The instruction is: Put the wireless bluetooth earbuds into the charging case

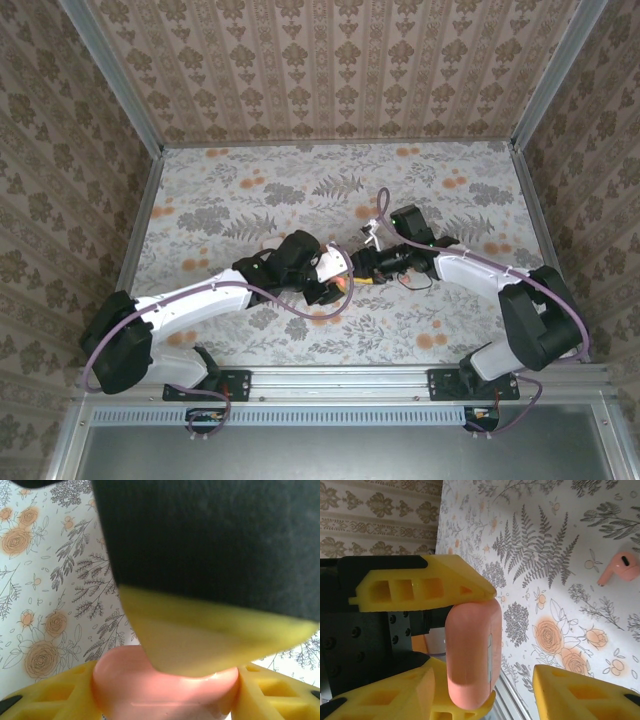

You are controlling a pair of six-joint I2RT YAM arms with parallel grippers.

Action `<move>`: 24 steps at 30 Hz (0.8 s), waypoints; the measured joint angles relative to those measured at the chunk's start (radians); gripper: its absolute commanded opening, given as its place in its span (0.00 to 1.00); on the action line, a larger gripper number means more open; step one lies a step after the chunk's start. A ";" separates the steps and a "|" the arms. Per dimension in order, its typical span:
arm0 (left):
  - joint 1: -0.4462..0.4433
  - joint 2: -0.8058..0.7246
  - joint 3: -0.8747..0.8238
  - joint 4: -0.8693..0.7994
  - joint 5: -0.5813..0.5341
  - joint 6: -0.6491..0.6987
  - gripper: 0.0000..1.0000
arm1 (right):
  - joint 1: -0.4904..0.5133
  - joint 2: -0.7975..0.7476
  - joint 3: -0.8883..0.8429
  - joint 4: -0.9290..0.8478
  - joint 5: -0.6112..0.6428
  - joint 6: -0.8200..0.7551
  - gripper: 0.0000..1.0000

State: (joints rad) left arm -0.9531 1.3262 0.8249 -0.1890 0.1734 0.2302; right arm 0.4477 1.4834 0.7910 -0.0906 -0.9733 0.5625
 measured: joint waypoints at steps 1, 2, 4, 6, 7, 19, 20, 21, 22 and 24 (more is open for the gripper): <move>0.000 0.000 0.000 0.002 0.000 0.000 0.43 | 0.003 0.006 0.000 0.006 -0.006 0.000 0.54; 0.000 0.000 0.000 0.003 0.000 0.000 0.43 | 0.008 0.011 0.001 0.010 -0.011 0.000 0.54; 0.000 0.000 0.000 0.003 0.003 0.000 0.43 | 0.015 0.018 0.002 0.014 -0.023 0.003 0.52; 0.000 0.000 0.000 0.004 0.006 0.000 0.43 | 0.022 0.024 0.006 0.014 -0.037 0.003 0.49; 0.000 0.000 0.000 0.004 0.007 0.000 0.43 | 0.024 0.024 0.008 0.014 -0.042 0.003 0.44; 0.000 -0.014 -0.001 -0.005 0.004 0.000 0.52 | 0.027 0.031 0.034 -0.020 -0.059 -0.040 0.22; 0.000 -0.016 -0.001 -0.005 0.004 0.000 0.58 | 0.027 0.031 0.037 -0.028 -0.059 -0.048 0.22; 0.000 -0.017 -0.001 -0.005 0.004 -0.001 0.63 | 0.027 0.031 0.043 -0.040 -0.058 -0.059 0.22; 0.000 -0.019 -0.001 -0.004 0.004 0.000 0.68 | 0.027 0.031 0.050 -0.053 -0.058 -0.073 0.22; 0.003 -0.021 -0.001 -0.001 0.009 -0.006 0.70 | 0.028 0.029 0.069 -0.089 -0.055 -0.115 0.23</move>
State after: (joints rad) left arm -0.9497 1.3048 0.8238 -0.1898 0.1822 0.2245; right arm 0.4759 1.5120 0.8597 -0.1791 -1.0279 0.4473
